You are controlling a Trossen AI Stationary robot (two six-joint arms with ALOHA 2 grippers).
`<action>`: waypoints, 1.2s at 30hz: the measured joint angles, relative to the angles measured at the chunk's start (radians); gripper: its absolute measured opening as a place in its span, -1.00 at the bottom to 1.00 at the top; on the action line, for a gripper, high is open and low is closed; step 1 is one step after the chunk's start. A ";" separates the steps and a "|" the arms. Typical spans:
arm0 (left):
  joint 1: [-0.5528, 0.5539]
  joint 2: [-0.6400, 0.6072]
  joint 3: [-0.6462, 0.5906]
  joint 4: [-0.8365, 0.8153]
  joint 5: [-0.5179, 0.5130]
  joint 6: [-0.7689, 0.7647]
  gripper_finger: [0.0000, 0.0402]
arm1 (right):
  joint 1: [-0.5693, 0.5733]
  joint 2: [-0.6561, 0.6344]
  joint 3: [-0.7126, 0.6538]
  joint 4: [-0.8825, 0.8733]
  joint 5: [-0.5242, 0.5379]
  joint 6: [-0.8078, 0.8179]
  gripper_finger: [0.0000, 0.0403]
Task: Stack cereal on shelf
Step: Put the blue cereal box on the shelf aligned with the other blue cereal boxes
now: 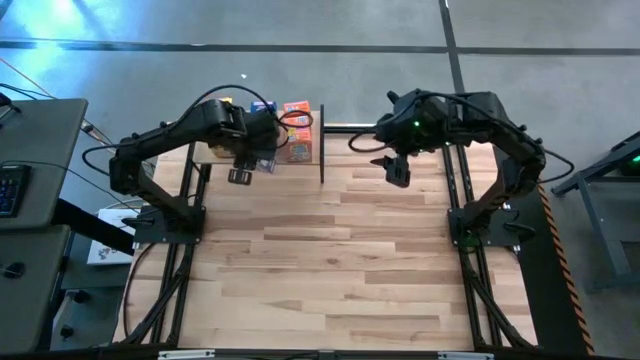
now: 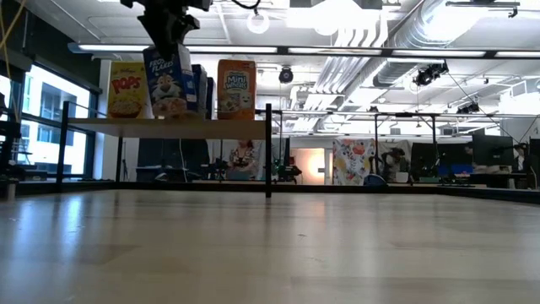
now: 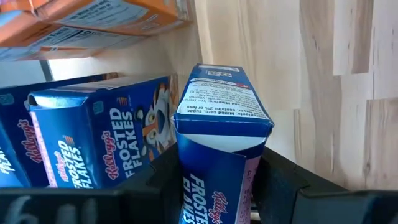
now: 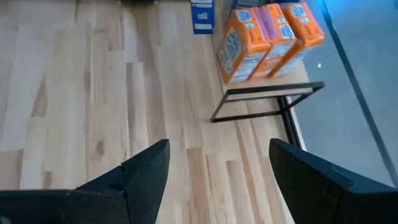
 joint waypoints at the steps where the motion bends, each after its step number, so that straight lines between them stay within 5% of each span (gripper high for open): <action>1: 0.000 0.000 0.000 -0.001 0.000 0.000 -0.28 | 0.009 -0.002 0.000 0.000 0.007 -0.004 0.33; 17: 0.000 0.000 0.000 -0.002 0.013 -0.009 -0.28 | 0.064 -0.193 -0.035 0.061 0.007 -0.014 0.33; 27: 0.000 0.000 0.000 -0.002 0.027 -0.011 -0.28 | 0.068 -0.610 -0.766 0.541 0.012 0.033 0.33; 36: 0.000 0.000 0.000 -0.002 0.027 -0.019 -0.28 | 0.068 -0.906 -1.198 0.808 -0.020 0.088 0.33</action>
